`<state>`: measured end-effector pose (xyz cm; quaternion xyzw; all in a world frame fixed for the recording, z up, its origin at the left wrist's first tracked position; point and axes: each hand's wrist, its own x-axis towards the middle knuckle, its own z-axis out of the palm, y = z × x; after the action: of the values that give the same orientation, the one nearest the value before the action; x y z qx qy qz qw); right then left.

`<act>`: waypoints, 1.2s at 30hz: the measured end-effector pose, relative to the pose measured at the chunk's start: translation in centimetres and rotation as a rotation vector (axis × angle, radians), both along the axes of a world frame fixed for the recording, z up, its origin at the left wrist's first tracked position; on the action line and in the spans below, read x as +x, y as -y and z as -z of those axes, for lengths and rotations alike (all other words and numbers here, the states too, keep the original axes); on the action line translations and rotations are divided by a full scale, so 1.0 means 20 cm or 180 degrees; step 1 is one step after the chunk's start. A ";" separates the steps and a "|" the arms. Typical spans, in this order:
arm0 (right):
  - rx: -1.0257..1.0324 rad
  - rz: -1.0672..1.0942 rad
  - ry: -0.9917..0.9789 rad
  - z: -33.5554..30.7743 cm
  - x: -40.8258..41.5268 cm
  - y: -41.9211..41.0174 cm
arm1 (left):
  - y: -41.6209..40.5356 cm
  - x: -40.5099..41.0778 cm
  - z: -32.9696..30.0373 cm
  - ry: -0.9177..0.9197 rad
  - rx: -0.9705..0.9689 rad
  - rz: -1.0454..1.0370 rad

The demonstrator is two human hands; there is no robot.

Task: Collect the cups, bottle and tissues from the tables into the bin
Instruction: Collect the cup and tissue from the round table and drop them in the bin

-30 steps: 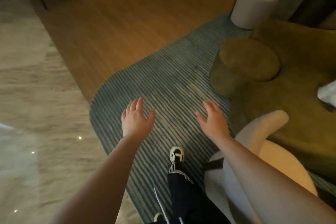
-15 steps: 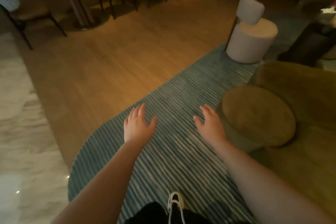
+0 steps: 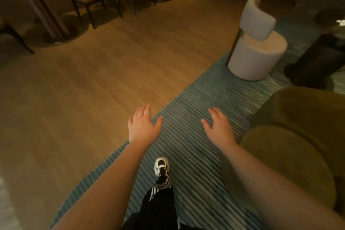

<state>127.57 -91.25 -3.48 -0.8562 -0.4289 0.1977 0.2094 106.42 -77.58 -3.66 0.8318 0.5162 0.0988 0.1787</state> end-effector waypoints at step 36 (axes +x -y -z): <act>0.0044 0.1047 0.0283 -0.20 3.72 -3.37 | -3.59 4.00 -0.22 -0.0003 0.0027 0.1046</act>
<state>202.02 -23.81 0.58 -0.9213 -0.2932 0.1197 0.2257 186.37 -5.72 0.82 0.9058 0.3728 0.0700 0.1887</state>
